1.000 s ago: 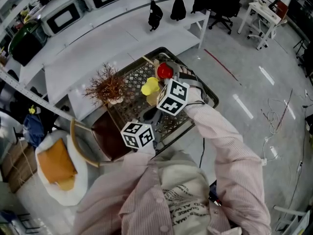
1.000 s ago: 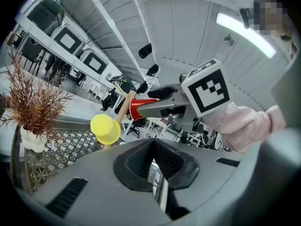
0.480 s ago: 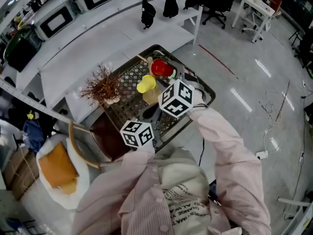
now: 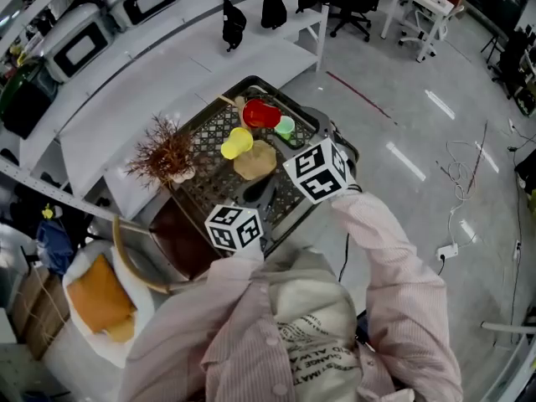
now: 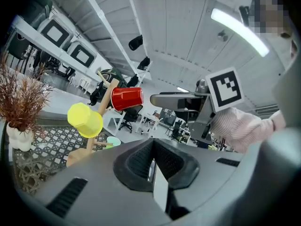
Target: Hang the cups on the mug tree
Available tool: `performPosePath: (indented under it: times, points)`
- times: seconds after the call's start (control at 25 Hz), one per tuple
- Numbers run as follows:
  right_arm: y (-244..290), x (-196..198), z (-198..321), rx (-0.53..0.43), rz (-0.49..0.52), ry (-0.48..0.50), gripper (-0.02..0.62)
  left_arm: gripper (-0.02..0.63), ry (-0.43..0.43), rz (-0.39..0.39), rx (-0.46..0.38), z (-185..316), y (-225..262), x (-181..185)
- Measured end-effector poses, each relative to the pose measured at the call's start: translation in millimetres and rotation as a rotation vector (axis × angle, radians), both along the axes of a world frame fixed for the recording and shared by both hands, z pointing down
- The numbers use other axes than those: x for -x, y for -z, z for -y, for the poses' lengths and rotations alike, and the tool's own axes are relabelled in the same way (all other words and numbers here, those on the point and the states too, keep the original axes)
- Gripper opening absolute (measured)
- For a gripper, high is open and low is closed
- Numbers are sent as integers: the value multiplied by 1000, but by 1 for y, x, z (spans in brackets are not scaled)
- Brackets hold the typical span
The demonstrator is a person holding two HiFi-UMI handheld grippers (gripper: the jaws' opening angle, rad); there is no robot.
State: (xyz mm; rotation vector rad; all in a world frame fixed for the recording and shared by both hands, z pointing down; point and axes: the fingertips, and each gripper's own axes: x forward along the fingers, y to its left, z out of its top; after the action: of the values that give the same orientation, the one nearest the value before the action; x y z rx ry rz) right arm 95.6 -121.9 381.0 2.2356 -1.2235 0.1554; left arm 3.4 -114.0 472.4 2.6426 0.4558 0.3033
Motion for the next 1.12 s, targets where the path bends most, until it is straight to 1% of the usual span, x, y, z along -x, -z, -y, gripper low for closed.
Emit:
performPosePath:
  times: [0.16, 0.28, 0.44, 0.6, 0.84, 1.0, 1.12]
  points:
    - [-10, -8, -19, -53, 76, -30, 299, -2, -16, 10, -13, -10, -3, -2]
    - [-23, -16, -28, -77, 121, -36, 298, -2, -10, 23, -21, -14, -9, -4]
    - [-40, -34, -34, -108, 188, -45, 299, -2, 23, 48, -28, -11, -16, -12]
    - [-63, -61, -38, -132, 252, -44, 299, -2, 70, 77, -30, -12, -26, -31]
    - [-109, -97, -36, -105, 348, 45, 299, -2, 181, 105, -15, -22, -39, -74]
    - [-135, -117, -31, -85, 410, 138, 299, -2, 254, 131, 3, -33, -50, -102]
    - [-154, -129, -29, -51, 457, 195, 299, -2, 304, 150, 15, -39, -59, -122]
